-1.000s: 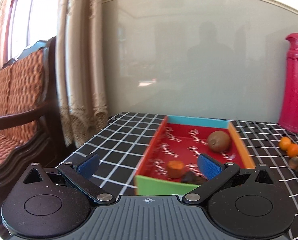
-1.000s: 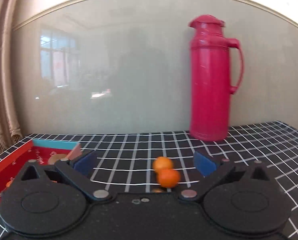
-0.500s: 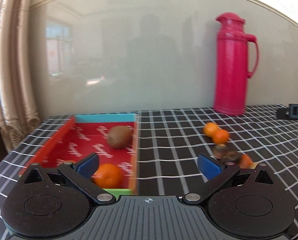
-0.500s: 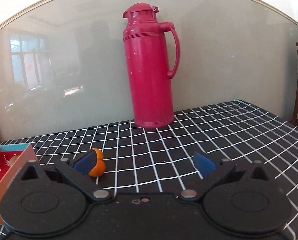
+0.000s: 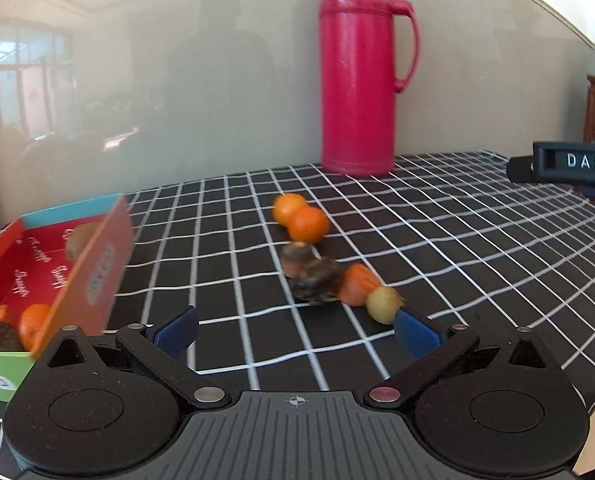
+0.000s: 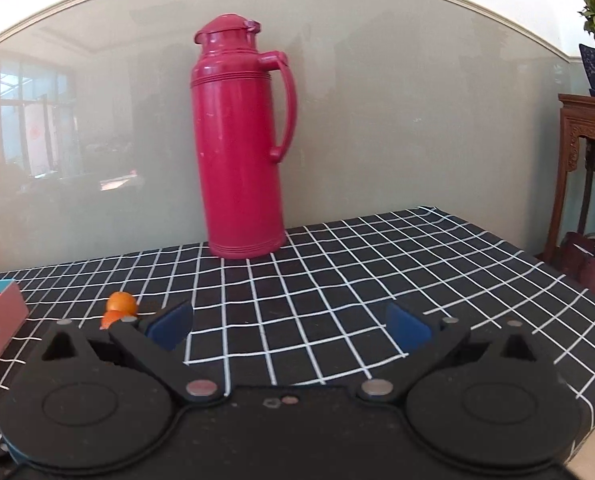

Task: Organize fruits
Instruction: 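Reach the left gripper to a small tan round fruit and grasp it, then carry the tan fruit with the left gripper into the box and release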

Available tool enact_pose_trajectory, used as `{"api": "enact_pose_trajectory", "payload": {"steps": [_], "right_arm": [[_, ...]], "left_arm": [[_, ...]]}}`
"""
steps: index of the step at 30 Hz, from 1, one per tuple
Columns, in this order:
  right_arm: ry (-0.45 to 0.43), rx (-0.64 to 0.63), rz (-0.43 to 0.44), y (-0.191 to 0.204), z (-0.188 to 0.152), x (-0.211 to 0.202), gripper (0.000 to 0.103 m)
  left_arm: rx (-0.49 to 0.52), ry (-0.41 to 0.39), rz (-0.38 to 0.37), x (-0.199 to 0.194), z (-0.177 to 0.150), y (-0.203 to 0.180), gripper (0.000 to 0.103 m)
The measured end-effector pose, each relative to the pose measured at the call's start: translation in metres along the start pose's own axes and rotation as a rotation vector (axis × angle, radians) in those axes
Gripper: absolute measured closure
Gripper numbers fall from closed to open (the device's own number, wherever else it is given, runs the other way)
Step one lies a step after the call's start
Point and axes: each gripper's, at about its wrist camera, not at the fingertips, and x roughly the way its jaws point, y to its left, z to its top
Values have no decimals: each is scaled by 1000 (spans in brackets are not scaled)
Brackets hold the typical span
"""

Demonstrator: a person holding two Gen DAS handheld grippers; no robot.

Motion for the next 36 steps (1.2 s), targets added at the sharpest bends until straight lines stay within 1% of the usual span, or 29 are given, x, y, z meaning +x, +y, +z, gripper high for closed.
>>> {"api": "enact_pose_trajectory", "payload": {"steps": [2, 3, 4, 5, 6, 7, 10, 13, 14, 15, 16, 18, 19, 20, 26, 31, 36], "right_arm": [[4, 2, -18, -8, -2, 1, 0], [6, 4, -25, -13, -3, 1, 0], [8, 7, -33, -17, -4, 1, 0], [10, 10, -40, -20, -5, 1, 0], [12, 13, -45, -24, -6, 2, 0], [15, 16, -50, -27, -7, 2, 0], [21, 25, -62, -35, -9, 2, 0], [26, 25, -69, -40, -11, 2, 0], [29, 25, -72, -41, -12, 2, 0], [30, 27, -74, -42, -12, 2, 0], [31, 30, -76, -44, -12, 2, 0], [31, 39, -77, -47, -13, 1, 0], [32, 43, -78, -48, -13, 1, 0], [34, 45, -78, -48, -13, 1, 0], [43, 43, -64, -44, -13, 1, 0], [42, 43, -48, -40, -10, 2, 0], [47, 46, -19, -26, -6, 4, 0]], "left_arm": [[19, 11, -19, 4, 1, -11, 0], [26, 14, -29, 6, 1, -16, 4], [32, 14, -34, 7, 2, -21, 11], [39, 16, -35, 9, 2, -26, 26], [39, 21, -38, 10, 3, -29, 37], [30, 29, -47, 13, 3, -31, 39], [-9, 45, -60, 19, 4, -35, 40], [-17, 44, -42, 24, 5, -41, 41], [-21, 53, -40, 27, 5, -42, 43], [-32, 58, -45, 29, 6, -43, 52], [-41, 63, -54, 30, 6, -43, 57], [-55, 72, -59, 33, 6, -44, 70], [-61, 77, -59, 34, 6, -44, 72], [-67, 82, -61, 35, 6, -45, 77], [-69, 77, -63, 37, 6, -45, 77], [-66, 28, -53, 22, 9, -34, 77], [-50, -38, 1, -1, 16, -8, 77]]}}
